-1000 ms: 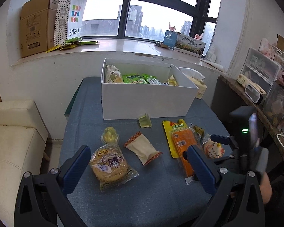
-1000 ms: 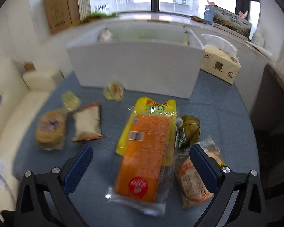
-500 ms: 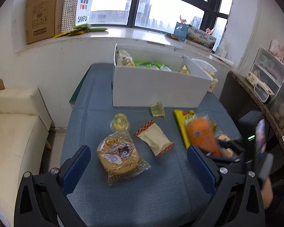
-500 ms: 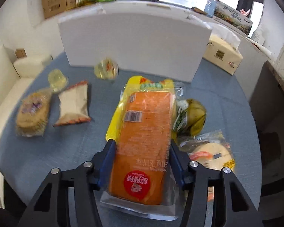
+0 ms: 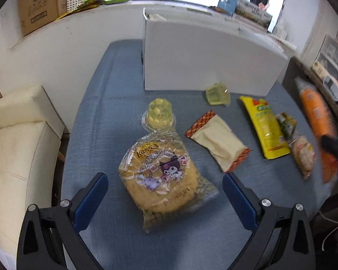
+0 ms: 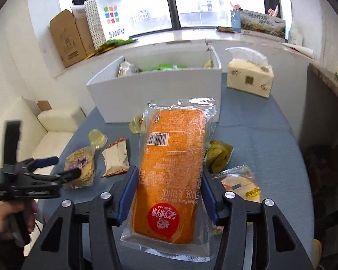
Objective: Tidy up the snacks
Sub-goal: 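Grasp the orange bread packet with the right tool while the left grasps the round cake packet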
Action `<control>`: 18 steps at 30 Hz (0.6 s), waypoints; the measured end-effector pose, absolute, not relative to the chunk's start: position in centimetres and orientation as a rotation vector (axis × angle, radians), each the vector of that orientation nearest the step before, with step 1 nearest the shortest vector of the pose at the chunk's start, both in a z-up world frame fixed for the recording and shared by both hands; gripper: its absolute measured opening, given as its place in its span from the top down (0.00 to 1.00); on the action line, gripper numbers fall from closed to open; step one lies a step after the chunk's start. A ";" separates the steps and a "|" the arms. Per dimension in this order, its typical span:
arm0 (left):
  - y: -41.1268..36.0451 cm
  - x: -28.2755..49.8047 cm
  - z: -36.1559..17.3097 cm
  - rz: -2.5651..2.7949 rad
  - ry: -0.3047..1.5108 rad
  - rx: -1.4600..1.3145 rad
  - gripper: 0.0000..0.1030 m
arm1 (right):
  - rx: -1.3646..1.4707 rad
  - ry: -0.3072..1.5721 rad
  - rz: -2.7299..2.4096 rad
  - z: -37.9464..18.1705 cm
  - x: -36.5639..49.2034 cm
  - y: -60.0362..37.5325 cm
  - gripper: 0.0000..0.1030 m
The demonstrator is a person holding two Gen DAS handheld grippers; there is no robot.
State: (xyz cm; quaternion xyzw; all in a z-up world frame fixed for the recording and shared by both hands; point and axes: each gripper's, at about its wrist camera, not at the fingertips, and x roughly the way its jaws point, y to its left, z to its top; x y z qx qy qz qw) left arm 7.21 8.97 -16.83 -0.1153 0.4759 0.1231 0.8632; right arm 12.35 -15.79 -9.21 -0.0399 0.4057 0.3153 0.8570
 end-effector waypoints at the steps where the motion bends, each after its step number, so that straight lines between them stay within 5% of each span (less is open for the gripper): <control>1: 9.0 7.5 -17.2 0.266 1.006 -0.230 0.00 | -0.073 0.855 0.668 -9.0 12.3 -16.0 0.44; 7: 9.3 8.8 -19.2 0.269 1.040 -0.203 0.02 | -0.065 0.851 0.668 -8.8 12.1 -16.4 0.44; 10: 9.0 8.7 -18.8 0.254 1.003 -0.161 0.22 | -0.073 0.850 0.676 -8.8 12.0 -16.4 0.44; 18: 9.0 6.2 -13.9 0.141 0.835 -0.240 0.23 | -0.058 0.826 0.696 -8.4 11.8 -16.4 0.44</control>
